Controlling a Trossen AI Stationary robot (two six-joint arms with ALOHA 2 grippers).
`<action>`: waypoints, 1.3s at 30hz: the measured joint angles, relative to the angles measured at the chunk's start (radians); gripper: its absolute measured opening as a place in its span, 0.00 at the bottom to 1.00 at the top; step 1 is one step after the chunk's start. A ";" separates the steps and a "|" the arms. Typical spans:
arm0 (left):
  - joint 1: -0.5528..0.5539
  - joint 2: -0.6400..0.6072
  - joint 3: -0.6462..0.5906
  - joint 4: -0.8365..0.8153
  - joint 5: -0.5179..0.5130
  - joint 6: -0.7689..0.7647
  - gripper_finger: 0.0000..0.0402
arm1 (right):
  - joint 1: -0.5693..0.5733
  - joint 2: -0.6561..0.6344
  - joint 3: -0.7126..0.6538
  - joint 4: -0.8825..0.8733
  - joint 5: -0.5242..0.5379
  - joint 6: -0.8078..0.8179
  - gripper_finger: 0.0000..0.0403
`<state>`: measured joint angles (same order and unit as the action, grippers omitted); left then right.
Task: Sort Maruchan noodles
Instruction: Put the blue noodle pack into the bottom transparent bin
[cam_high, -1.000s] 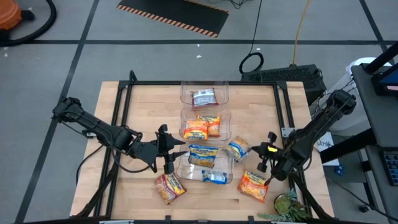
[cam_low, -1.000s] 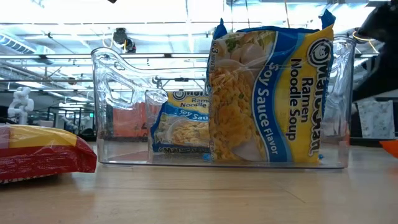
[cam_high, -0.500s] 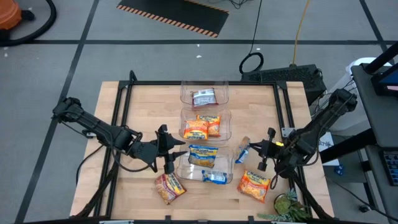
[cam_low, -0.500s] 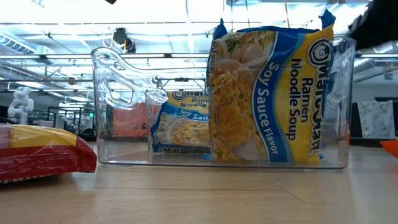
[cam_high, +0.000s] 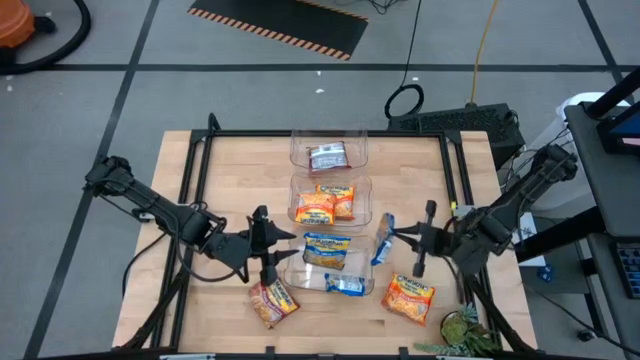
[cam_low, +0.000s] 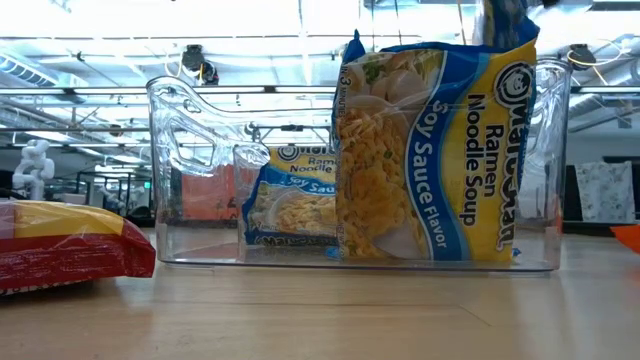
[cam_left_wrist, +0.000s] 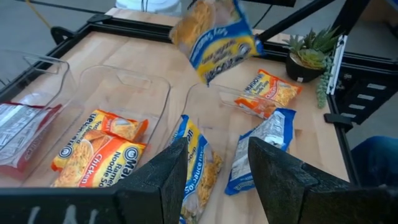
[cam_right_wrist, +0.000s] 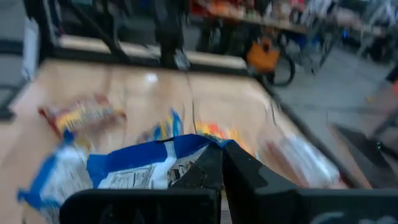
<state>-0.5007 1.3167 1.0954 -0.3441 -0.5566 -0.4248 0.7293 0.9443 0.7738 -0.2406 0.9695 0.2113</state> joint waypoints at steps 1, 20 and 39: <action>0.000 0.000 0.000 0.000 0.000 0.000 0.44 | -0.003 0.000 0.000 0.061 -0.001 -0.055 0.00; 0.001 0.000 0.000 0.004 -0.001 -0.001 0.44 | -0.242 0.152 0.001 0.623 -0.480 -0.364 0.00; 0.001 0.000 0.000 0.004 -0.001 0.001 0.44 | -0.535 0.358 0.001 0.718 -1.245 -0.304 0.00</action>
<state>-0.4999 1.3167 1.0954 -0.3397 -0.5571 -0.4240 0.1944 1.3025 0.7750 0.4773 -0.2760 -0.0928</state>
